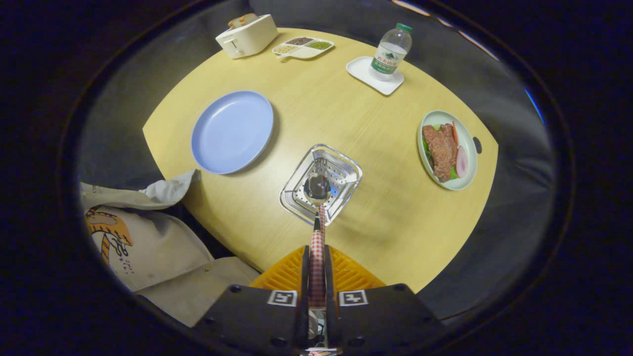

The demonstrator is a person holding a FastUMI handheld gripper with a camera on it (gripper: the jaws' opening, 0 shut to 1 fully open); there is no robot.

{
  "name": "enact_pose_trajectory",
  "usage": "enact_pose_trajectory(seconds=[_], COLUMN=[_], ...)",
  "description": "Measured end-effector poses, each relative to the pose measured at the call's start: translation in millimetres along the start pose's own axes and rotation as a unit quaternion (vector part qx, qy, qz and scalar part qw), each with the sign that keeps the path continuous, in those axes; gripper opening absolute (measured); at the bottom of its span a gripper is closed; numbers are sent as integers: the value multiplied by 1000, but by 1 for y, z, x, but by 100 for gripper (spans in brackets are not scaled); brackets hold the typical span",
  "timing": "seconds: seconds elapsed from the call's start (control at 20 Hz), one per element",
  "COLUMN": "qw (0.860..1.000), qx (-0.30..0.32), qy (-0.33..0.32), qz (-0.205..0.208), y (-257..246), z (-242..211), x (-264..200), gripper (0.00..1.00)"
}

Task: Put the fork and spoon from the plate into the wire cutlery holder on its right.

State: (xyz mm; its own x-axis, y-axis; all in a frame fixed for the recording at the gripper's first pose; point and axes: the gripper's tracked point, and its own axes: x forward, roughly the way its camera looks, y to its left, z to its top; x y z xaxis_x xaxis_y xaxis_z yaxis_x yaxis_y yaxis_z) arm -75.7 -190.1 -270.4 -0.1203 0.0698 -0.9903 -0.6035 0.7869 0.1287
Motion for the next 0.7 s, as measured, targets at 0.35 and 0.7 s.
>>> enact_pose_trajectory(seconds=[0.35,0.7], qw=[998,975], qx=[29,65], qy=[-50,-210], qz=[6,20], y=[0,16], z=[17,54], x=[-7,-43], gripper=[55,100])
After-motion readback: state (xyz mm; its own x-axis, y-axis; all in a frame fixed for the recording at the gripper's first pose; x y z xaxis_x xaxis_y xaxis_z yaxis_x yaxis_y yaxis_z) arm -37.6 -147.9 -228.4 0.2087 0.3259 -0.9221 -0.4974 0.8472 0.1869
